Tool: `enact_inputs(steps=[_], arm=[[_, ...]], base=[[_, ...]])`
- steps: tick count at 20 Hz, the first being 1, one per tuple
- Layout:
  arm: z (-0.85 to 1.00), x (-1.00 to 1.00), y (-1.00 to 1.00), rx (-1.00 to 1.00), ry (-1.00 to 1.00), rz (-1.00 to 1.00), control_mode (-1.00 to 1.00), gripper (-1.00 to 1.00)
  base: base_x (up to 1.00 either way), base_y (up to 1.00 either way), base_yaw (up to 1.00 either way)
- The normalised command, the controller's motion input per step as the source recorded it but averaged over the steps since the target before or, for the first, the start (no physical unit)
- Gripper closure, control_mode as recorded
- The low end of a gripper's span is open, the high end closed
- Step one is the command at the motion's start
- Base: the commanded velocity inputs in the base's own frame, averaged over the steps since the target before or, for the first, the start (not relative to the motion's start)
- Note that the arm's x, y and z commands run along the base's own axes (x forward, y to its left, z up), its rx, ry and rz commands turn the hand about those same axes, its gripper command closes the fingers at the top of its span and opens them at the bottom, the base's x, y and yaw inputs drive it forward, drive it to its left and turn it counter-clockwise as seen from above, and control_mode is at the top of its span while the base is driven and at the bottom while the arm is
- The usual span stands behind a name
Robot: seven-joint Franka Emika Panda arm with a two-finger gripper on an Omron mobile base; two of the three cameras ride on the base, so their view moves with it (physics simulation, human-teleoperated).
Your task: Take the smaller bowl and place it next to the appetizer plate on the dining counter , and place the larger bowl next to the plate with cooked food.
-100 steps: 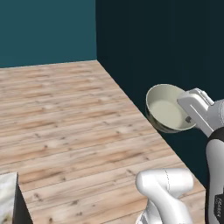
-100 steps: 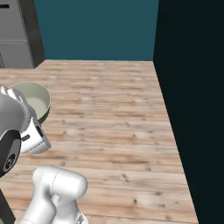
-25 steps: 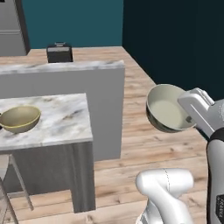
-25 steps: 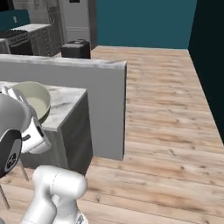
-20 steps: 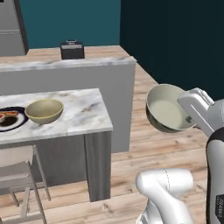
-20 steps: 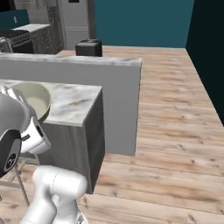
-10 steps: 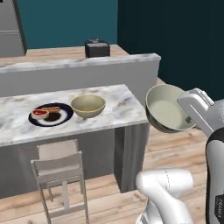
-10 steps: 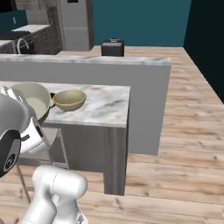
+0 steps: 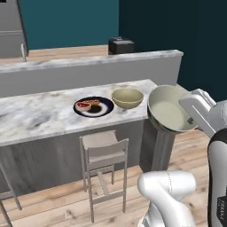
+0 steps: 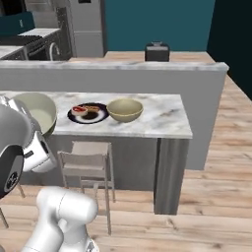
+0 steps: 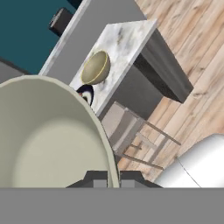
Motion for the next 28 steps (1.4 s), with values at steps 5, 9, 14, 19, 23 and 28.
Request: enact_inputs(steps=[5, 9, 14, 19, 23, 28], arm=[[0.0, 0.0, 0.0, 0.0, 0.0, 0.0, 1.0, 1.0], [0.0, 0.0, 0.0, 0.0, 0.0, 0.0, 1.0, 1.0], [0.0, 0.0, 0.0, 0.0, 0.0, 0.0, 1.0, 1.0], [0.0, 0.0, 0.0, 0.0, 0.0, 0.0, 1.0, 1.0], [0.0, 0.0, 0.0, 0.0, 0.0, 0.0, 1.0, 1.0], [0.0, 0.0, 0.0, 0.0, 0.0, 0.0, 1.0, 1.0]], base=[[-0.43, 1.0, -0.11], [-0.06, 1.0, -0.03], [0.18, 1.0, 0.0], [0.47, 0.88, 0.1], [0.76, 0.43, 0.19], [0.81, 0.05, 0.13]])
